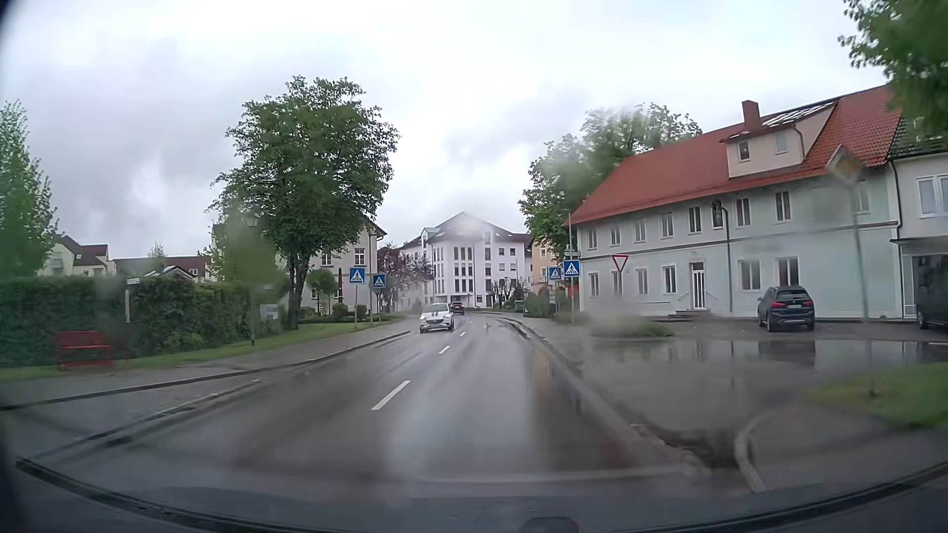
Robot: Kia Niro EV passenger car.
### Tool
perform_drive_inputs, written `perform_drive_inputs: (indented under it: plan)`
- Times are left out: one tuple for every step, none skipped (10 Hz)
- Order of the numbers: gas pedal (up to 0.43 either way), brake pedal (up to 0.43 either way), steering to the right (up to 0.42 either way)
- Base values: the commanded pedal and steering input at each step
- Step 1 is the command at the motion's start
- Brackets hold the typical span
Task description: Follow the waypoints while adhering to traffic rules and regulations
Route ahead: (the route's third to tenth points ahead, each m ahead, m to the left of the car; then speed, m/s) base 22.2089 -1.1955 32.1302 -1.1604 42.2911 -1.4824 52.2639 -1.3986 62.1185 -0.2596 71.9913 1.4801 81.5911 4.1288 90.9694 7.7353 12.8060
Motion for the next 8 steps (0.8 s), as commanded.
perform_drive_inputs:
  plan:
    - [0.0, 0.0, 0.0]
    - [0.0, 0.0, -0.002]
    - [0.0, 0.0, -0.004]
    - [0.0, 0.0, -0.004]
    - [0.0, 0.0, -0.004]
    - [0.0, 0.0, -0.005]
    - [0.0, 0.0, -0.004]
    - [0.0, 0.0, -0.004]
